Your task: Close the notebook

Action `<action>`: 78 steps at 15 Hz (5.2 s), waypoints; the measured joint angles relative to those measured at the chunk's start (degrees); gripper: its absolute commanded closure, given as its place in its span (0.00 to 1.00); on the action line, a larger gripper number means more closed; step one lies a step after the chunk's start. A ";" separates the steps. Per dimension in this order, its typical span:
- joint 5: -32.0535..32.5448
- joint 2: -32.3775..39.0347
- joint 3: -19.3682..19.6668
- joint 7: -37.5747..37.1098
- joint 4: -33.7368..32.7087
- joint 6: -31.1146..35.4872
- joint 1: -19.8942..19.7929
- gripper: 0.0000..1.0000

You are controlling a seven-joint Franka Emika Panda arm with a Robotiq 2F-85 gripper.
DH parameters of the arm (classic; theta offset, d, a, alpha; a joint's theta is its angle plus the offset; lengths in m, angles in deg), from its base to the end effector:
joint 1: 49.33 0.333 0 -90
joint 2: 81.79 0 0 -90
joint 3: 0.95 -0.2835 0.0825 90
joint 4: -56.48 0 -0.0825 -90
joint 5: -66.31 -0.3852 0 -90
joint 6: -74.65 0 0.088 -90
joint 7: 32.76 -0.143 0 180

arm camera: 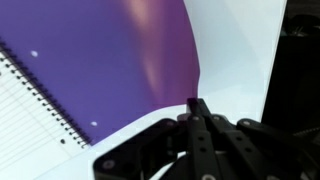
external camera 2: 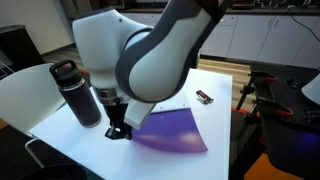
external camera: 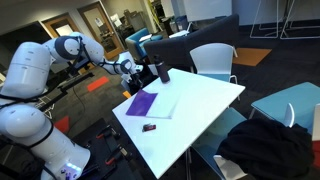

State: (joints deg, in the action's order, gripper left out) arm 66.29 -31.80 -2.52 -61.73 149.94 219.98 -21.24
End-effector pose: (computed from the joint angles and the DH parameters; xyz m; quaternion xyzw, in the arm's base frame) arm 0.5726 0.3254 0.0519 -0.9998 -0.0008 -0.0093 0.0173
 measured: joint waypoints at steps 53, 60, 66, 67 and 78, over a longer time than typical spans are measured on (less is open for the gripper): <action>-1.13 15.53 -7.50 92.68 -47.52 -75.22 -31.92 1.00; -1.21 15.89 -7.49 91.76 -46.66 -62.58 -32.30 1.00; -0.21 15.92 -7.07 86.46 -43.30 -49.12 -30.17 1.00; 0.20 15.91 -6.69 85.15 -42.73 -47.82 -29.51 0.87; 3.95 13.37 -2.88 74.25 -36.47 -37.11 -25.92 0.01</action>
State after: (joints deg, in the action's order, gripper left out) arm 70.24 -18.43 -5.40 12.52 113.46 182.86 -47.16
